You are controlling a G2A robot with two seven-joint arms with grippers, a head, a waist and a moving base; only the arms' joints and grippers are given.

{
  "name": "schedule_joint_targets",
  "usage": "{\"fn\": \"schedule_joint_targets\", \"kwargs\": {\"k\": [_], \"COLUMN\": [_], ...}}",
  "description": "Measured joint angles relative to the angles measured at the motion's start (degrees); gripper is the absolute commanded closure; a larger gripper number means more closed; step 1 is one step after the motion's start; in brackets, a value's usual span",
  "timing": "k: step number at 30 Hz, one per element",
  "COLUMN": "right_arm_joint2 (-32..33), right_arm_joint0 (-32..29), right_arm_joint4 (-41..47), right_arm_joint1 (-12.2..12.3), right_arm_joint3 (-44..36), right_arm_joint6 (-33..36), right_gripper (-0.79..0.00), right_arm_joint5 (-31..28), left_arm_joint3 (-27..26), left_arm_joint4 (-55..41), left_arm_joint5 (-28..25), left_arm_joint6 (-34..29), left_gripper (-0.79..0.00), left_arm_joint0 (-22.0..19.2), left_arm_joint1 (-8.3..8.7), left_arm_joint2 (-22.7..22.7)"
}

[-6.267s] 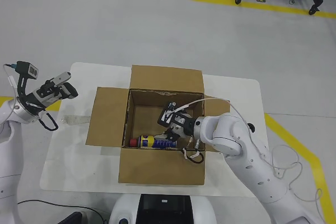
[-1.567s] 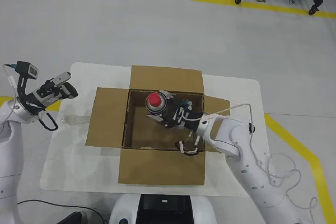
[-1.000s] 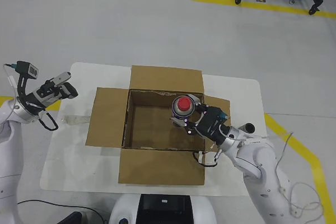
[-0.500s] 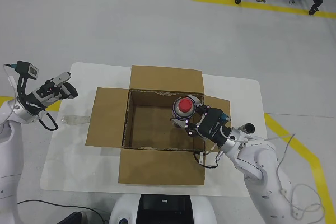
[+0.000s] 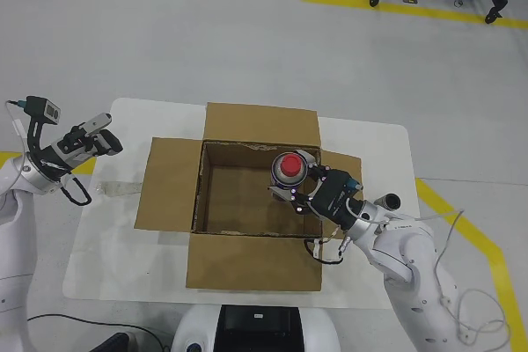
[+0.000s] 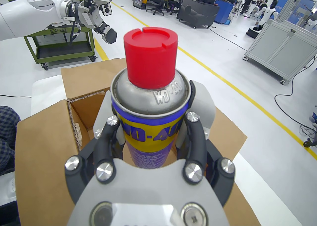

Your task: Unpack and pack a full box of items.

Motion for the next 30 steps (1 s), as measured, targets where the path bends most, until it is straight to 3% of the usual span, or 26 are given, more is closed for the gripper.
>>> {"fn": "schedule_joint_targets", "kwargs": {"k": [16, 30], "right_arm_joint2": [0.82, 17.27], "right_arm_joint0": [-0.79, -16.37], "right_arm_joint4": [-0.07, 0.40], "right_arm_joint1": [0.13, 2.24], "right_arm_joint3": [-0.37, -8.07], "right_arm_joint6": [-0.53, -8.19], "right_gripper": [0.000, 0.000], "right_arm_joint5": [0.88, 1.73], "left_arm_joint3": [0.00, 0.00], "left_arm_joint4": [0.00, 0.00], "left_arm_joint5": [0.00, 0.00], "left_arm_joint6": [0.00, 0.00], "left_gripper": [-0.785, -0.785], "left_arm_joint0": [0.00, 0.00], "left_arm_joint1": [0.00, 0.00], "left_arm_joint2": [0.00, 0.00]}}
